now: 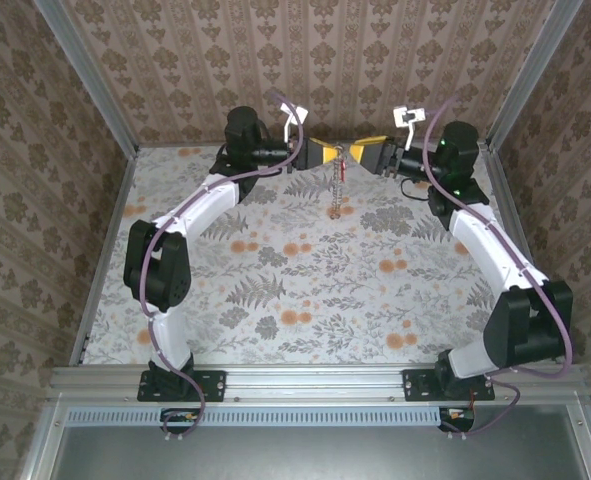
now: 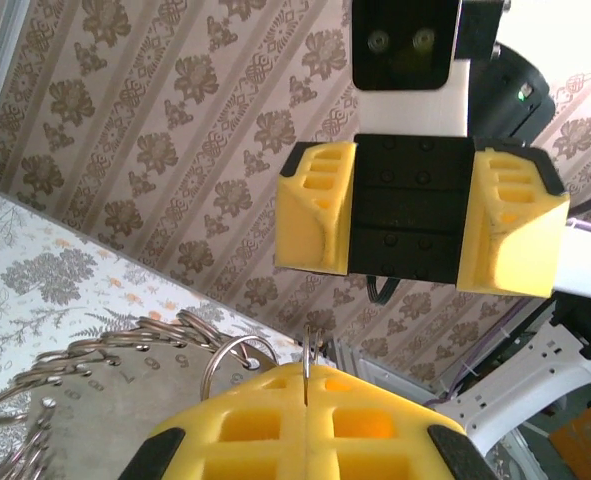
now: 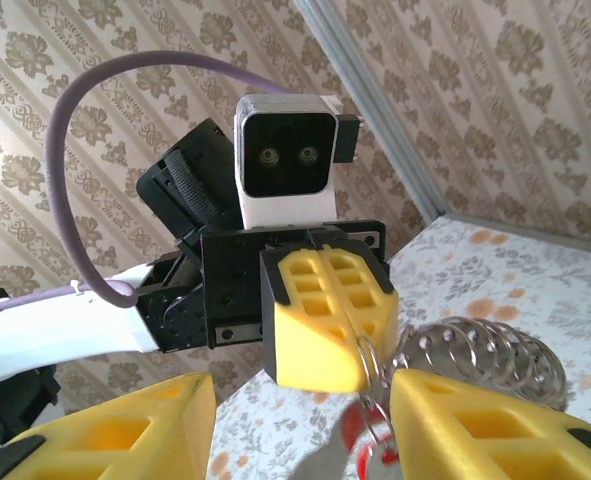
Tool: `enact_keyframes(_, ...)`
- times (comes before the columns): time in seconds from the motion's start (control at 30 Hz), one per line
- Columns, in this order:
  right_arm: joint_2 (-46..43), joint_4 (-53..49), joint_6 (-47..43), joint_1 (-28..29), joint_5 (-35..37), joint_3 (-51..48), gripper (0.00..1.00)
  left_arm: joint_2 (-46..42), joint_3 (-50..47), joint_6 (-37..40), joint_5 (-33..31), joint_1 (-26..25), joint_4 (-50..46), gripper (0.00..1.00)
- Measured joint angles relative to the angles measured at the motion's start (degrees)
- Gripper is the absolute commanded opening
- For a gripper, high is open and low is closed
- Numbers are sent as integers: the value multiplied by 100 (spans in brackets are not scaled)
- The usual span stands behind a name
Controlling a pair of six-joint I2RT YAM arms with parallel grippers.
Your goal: Put the keys on the keyring
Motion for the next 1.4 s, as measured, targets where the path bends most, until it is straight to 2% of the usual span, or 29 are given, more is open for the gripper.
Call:
enact_keyframes(0.17, 59, 678, 407, -46, 98, -398, 52, 0, -57, -313, -118, 0, 326, 0)
enact_keyframes(0.43, 636, 2098, 1403, -35, 94, -750, 52, 0, -219, -671, -332, 0, 752, 0)
enact_keyframes(0.97, 883, 2682, 1694, 328, 96, -824, 50, -2, -267, -820, -643, 0, 931, 0)
enact_keyframes(1.4, 1012, 2686, 1788, 444, 96, -824, 9, -4, -516, -907, -957, 28, 1143, 0)
